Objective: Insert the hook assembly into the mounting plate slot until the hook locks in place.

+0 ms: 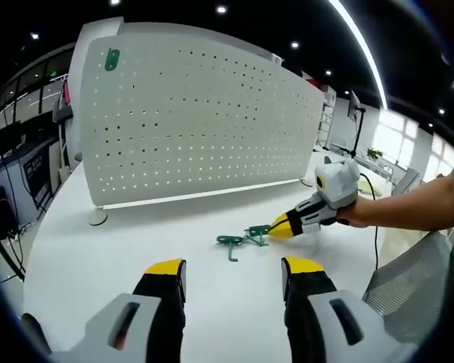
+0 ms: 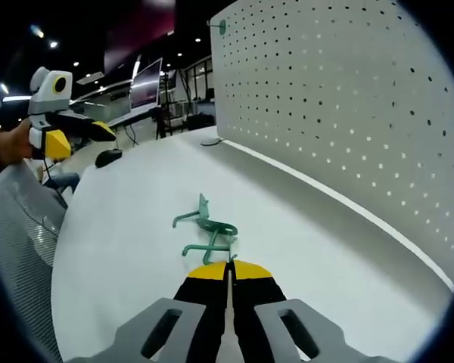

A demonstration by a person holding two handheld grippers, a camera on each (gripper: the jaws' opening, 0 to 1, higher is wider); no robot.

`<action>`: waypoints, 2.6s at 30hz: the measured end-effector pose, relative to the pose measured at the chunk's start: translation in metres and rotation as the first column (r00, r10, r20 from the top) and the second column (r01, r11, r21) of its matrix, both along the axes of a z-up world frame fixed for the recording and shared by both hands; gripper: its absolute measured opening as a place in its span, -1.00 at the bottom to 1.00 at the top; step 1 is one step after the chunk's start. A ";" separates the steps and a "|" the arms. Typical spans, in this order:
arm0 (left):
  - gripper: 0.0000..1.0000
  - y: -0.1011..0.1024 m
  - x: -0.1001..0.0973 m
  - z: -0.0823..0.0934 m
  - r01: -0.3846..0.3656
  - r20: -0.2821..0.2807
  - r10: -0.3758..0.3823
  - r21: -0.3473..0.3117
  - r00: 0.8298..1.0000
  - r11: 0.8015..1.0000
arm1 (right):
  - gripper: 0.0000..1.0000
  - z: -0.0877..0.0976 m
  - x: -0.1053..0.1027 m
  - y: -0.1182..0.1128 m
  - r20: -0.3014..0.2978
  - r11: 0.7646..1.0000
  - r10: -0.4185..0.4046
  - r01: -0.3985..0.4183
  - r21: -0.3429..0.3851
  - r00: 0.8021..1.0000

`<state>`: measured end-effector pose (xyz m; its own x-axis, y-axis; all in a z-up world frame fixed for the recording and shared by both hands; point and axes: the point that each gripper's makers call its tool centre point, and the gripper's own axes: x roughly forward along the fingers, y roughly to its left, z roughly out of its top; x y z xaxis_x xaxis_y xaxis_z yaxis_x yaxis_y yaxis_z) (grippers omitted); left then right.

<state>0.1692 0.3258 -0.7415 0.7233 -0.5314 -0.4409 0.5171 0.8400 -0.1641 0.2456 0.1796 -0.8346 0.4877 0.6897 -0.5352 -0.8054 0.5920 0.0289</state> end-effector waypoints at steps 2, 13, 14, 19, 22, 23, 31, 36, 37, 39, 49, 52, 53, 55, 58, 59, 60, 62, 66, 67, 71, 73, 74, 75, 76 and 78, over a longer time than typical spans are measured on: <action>0.04 -0.001 0.000 0.000 0.003 0.001 -0.003 -0.001 1.000 1.000 | -1.00 0.003 0.001 -0.001 0.002 1.000 -0.005 0.005 0.002 1.000; 0.04 -0.003 -0.001 0.003 0.013 0.007 -0.013 -0.005 1.000 1.000 | -1.00 0.018 0.009 -0.002 0.019 0.999 -0.034 0.034 0.006 0.999; 0.04 -0.003 -0.001 0.003 0.013 0.008 -0.013 -0.006 1.000 1.000 | -1.00 0.018 0.009 -0.002 0.020 0.999 -0.039 0.039 0.003 0.999; 0.03 -0.004 -0.001 0.005 0.015 0.013 -0.015 -0.011 1.000 1.000 | -1.00 0.021 0.009 -0.005 0.008 0.998 -0.055 0.055 0.006 0.998; 0.02 -0.005 -0.001 0.007 0.020 0.019 -0.020 -0.014 1.000 1.000 | -1.00 0.029 0.008 -0.006 0.006 0.998 -0.068 0.068 0.013 0.998; 0.01 -0.006 -0.001 0.008 0.024 0.024 -0.023 -0.016 0.999 1.000 | -1.00 0.034 0.007 -0.006 0.008 0.997 -0.072 0.072 0.016 0.997; -0.01 -0.011 -0.003 0.016 0.046 0.053 -0.045 -0.020 0.998 0.999 | -1.00 0.072 -0.002 0.005 0.026 0.997 -0.067 0.067 0.024 0.997; -0.03 -0.014 -0.005 0.026 0.066 0.099 -0.064 -0.014 0.993 0.998 | -1.00 0.092 -0.011 0.017 0.011 0.998 -0.061 0.060 0.025 0.998; -0.03 -0.015 -0.005 0.029 0.072 0.118 -0.071 -0.007 0.991 0.997 | -1.00 0.095 -0.013 0.019 0.012 0.998 -0.056 0.055 0.028 0.998; -0.04 -0.017 -0.006 0.034 0.088 0.152 -0.088 0.009 0.984 0.996 | -1.00 0.102 -0.017 0.023 -0.006 0.997 -0.066 0.066 0.031 0.998; -0.12 -0.032 -0.015 0.050 0.165 0.302 -0.216 0.186 0.929 0.969 | -1.00 0.142 -0.041 0.042 -0.060 0.994 -0.072 0.076 0.076 0.996; -0.15 -0.037 -0.018 0.056 0.175 0.357 -0.254 0.241 0.899 0.955 | -1.00 0.147 -0.048 0.045 -0.070 0.995 -0.066 0.071 0.072 0.995; -0.17 -0.039 -0.020 0.057 0.178 0.361 -0.260 0.246 0.895 0.953 | -1.00 0.148 -0.051 0.047 -0.073 0.995 -0.063 0.068 0.069 0.995; -0.20 -0.040 -0.021 0.059 0.178 0.374 -0.269 0.260 0.887 0.949 | -1.00 0.151 -0.058 0.050 -0.083 0.995 -0.054 0.061 0.073 0.995; -0.23 -0.040 -0.022 0.063 0.172 0.407 -0.284 0.289 0.868 0.942 | -1.00 0.155 -0.065 0.055 -0.095 0.995 -0.046 0.053 0.081 0.994; -0.24 -0.040 -0.023 0.064 0.175 0.410 -0.289 0.294 0.865 0.940 | -1.00 0.156 -0.067 0.057 -0.094 0.996 -0.041 0.048 0.078 0.995; -0.24 -0.040 -0.023 0.064 0.176 0.413 -0.293 0.297 0.863 0.939 | -1.00 0.157 -0.069 0.059 -0.094 0.996 -0.038 0.045 0.075 0.995; -0.25 -0.041 -0.023 0.065 0.178 0.420 -0.302 0.308 0.856 0.935 | -1.00 0.157 -0.073 0.062 -0.101 0.996 -0.033 0.040 0.073 0.994; -0.31 -0.044 -0.026 0.068 0.180 0.447 -0.330 0.346 0.832 0.921 | -1.00 0.156 -0.080 0.070 -0.126 0.996 -0.022 0.032 0.078 0.992; -0.33 -0.045 -0.026 0.068 0.183 0.452 -0.336 0.349 0.827 0.919 | -1.00 0.156 -0.081 0.070 -0.127 0.996 -0.021 0.031 0.078 0.992; -0.36 -0.044 -0.026 0.068 0.185 0.456 -0.346 0.362 0.820 0.914 | -1.00 0.157 -0.087 0.076 -0.146 0.995 -0.013 0.027 0.097 0.989; -0.39 -0.044 -0.027 0.069 0.186 0.460 -0.346 0.358 0.818 0.915 | -1.00 0.156 -0.089 0.078 -0.150 0.995 -0.010 0.025 0.099 0.989; -0.41 -0.044 -0.027 0.070 0.186 0.464 -0.346 0.357 0.816 0.915 | -1.00 0.156 -0.090 0.079 -0.152 0.995 -0.009 0.024 0.098 0.988; -0.43 -0.044 -0.027 0.070 0.184 0.467 -0.346 0.359 0.814 0.915 | -1.00 0.155 -0.091 0.079 -0.155 0.995 -0.008 0.023 0.098 0.988; -0.47 -0.044 -0.027 0.072 0.183 0.474 -0.349 0.361 0.808 0.914 | -1.00 0.155 -0.091 0.080 -0.156 0.995 -0.008 0.024 0.098 0.988; -0.52 -0.045 -0.028 0.073 0.186 0.479 -0.353 0.362 0.803 0.913 | -1.00 0.155 -0.092 0.080 -0.159 0.995 -0.008 0.024 0.099 0.987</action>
